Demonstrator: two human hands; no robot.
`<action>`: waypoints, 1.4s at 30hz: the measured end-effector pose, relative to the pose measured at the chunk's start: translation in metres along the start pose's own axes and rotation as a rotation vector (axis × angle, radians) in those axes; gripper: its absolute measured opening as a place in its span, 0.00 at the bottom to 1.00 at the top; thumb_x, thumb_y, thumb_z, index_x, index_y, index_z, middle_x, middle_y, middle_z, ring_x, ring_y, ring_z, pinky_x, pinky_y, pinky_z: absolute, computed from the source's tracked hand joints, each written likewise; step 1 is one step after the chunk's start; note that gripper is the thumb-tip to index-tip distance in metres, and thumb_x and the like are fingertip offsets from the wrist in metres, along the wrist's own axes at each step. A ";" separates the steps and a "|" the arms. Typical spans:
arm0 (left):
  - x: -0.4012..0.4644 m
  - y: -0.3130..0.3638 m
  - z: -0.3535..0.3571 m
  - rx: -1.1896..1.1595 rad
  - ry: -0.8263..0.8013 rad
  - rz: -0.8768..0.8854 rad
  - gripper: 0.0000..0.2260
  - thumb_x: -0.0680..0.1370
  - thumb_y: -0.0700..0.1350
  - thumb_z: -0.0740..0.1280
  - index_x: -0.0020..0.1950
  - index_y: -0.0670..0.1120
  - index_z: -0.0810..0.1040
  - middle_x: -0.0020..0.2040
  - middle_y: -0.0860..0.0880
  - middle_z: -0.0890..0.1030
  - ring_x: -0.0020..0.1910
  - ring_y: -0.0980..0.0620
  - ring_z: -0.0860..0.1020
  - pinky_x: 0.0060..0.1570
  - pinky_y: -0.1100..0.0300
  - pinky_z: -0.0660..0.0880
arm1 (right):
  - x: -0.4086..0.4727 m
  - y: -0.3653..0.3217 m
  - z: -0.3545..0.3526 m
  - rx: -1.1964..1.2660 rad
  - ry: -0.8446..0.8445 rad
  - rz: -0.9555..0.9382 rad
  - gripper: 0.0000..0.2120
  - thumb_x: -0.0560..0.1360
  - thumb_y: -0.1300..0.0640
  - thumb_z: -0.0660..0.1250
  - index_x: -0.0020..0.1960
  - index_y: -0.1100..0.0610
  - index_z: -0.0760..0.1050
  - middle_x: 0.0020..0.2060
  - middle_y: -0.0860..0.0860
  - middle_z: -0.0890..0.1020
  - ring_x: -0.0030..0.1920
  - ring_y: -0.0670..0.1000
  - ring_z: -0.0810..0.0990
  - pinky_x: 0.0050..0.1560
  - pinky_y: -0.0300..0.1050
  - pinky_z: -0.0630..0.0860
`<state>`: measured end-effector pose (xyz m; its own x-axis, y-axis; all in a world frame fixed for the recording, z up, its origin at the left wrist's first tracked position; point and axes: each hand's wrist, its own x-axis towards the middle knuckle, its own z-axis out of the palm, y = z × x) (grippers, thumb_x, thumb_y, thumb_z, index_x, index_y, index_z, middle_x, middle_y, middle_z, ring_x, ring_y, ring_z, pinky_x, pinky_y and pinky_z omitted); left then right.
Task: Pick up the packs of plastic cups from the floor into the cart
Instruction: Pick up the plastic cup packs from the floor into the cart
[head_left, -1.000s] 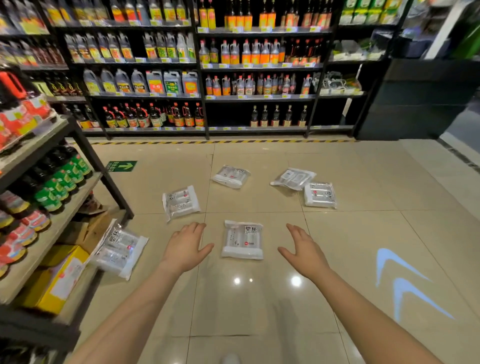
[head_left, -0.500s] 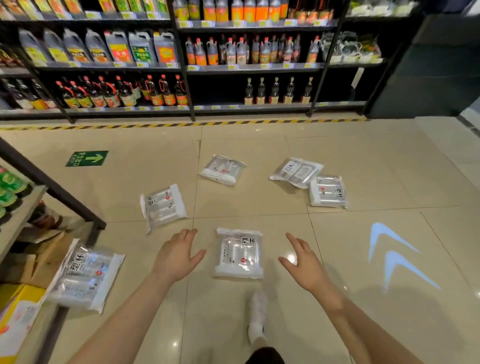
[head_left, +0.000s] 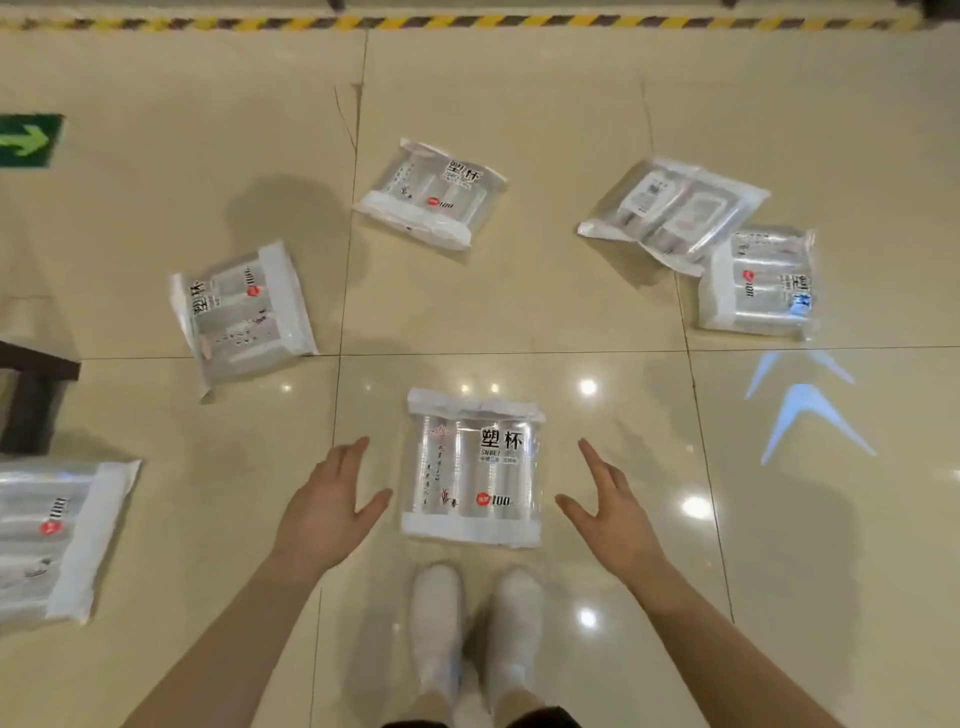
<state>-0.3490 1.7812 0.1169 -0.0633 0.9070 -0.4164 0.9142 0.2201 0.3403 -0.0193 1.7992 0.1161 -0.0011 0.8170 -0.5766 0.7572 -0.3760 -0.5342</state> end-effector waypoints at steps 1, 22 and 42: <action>0.019 -0.010 0.033 -0.008 -0.021 -0.002 0.31 0.76 0.60 0.61 0.76 0.48 0.59 0.68 0.49 0.68 0.63 0.47 0.72 0.50 0.51 0.75 | 0.024 0.016 0.023 0.010 -0.007 0.009 0.36 0.76 0.46 0.65 0.76 0.39 0.48 0.72 0.49 0.62 0.68 0.51 0.69 0.61 0.43 0.67; 0.123 -0.060 0.182 -0.511 -0.121 -0.135 0.41 0.70 0.64 0.68 0.73 0.71 0.42 0.57 0.49 0.70 0.57 0.52 0.71 0.54 0.59 0.66 | 0.159 0.074 0.131 0.157 -0.066 0.059 0.42 0.73 0.45 0.70 0.76 0.39 0.46 0.72 0.51 0.65 0.69 0.55 0.67 0.61 0.46 0.66; -0.135 0.080 -0.253 -0.619 0.289 -0.384 0.42 0.73 0.66 0.64 0.76 0.63 0.40 0.69 0.43 0.68 0.65 0.43 0.69 0.56 0.57 0.65 | -0.070 -0.276 -0.172 -0.022 -0.189 -0.416 0.39 0.73 0.44 0.68 0.76 0.41 0.48 0.74 0.48 0.63 0.73 0.53 0.63 0.67 0.48 0.62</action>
<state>-0.3689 1.7667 0.4132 -0.5090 0.7656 -0.3934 0.4230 0.6205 0.6604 -0.1158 1.9211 0.4101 -0.4254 0.8019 -0.4195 0.6806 -0.0220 -0.7323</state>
